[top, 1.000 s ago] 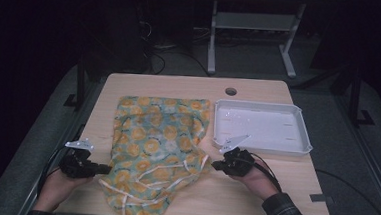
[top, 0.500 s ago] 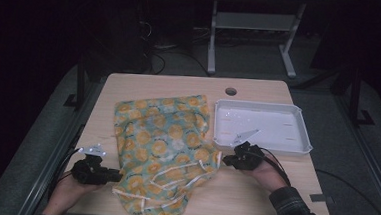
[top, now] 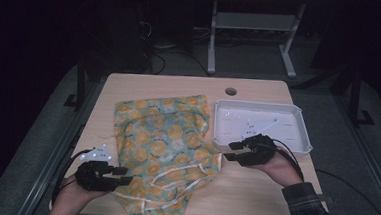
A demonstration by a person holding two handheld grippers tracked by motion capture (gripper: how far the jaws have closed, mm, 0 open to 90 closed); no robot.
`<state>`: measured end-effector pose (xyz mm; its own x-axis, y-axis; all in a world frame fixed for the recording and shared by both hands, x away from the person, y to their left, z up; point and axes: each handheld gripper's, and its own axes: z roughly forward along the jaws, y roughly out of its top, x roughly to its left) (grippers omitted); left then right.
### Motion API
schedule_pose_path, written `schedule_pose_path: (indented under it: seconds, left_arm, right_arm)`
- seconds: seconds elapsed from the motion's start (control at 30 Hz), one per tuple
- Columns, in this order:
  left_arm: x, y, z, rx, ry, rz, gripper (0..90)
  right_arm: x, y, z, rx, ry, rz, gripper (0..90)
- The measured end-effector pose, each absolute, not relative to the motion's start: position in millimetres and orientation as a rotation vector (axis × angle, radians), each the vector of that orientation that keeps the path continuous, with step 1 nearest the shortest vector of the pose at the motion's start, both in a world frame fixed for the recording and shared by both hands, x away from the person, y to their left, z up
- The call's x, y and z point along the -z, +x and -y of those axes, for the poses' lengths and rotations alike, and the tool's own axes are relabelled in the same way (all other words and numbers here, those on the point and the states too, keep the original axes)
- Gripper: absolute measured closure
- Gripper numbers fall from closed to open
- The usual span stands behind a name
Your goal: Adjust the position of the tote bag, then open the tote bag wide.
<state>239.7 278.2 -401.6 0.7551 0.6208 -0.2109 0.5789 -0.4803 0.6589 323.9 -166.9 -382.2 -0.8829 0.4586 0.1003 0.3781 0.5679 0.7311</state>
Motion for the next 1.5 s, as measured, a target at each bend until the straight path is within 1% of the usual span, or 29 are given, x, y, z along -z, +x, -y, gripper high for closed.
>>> schedule_pose_path:
  seconds: [0.07, 0.13, 0.33, 0.43, 0.5, 0.67, 0.77, 0.9, 1.1, 1.23, 1.27, 1.33, 1.43, 1.5]
  left_arm:
    - [405, 238, -273, -0.050, 2.217, -0.897, 52.1]
    - [411, 237, -268, -0.049, 2.245, -0.897, 47.3]
    - [428, 236, -258, -0.057, 2.337, -0.887, 31.6]
    - [434, 235, -257, -0.059, 2.367, -0.890, 27.6]
    - [438, 234, -256, -0.060, 2.377, -0.890, 26.3]
    - [443, 233, -252, -0.073, 2.423, -0.874, 23.9]
    - [445, 234, -250, -0.079, 2.436, -0.876, 23.8]
    - [447, 232, -248, -0.088, 2.451, -0.873, 23.6]
    - [449, 232, -247, -0.099, 2.465, -0.872, 23.2]
    - [449, 231, -245, -0.134, 2.480, -0.858, 24.5]
    - [448, 231, -245, -0.153, 2.488, -0.856, 26.2]
    - [448, 231, -245, -0.187, 2.503, -0.851, 32.8]
    - [446, 232, -246, -0.207, 2.510, -0.859, 40.6]
    - [446, 234, -248, -0.209, 2.503, -0.869, 47.7]
  right_arm:
    - [379, 325, 159, -1.229, 0.690, -2.699, 52.4]
    - [380, 327, 150, -1.227, 0.665, -2.725, 49.5]
    - [400, 333, 130, -1.173, 0.539, -2.796, 38.7]
    - [414, 334, 122, -1.123, 0.509, -2.860, 34.4]
    - [423, 334, 116, -1.083, 0.466, -2.894, 31.3]
    - [436, 329, 99, -0.993, 0.391, -2.957, 27.1]
    - [441, 325, 91, -0.956, 0.364, -2.971, 24.7]
    - [448, 323, 84, -0.911, 0.326, -2.974, 23.9]
    - [454, 322, 80, -0.886, 0.301, -2.962, 23.9]
    - [458, 323, 78, -0.867, 0.296, -2.962, 24.1]
    - [459, 322, 78, -0.875, 0.297, -2.957, 25.4]
    - [459, 321, 79, -0.883, 0.308, -2.941, 29.0]
    - [458, 320, 79, -0.886, 0.312, -2.931, 35.4]
    - [458, 319, 80, -0.900, 0.319, -2.925, 42.0]
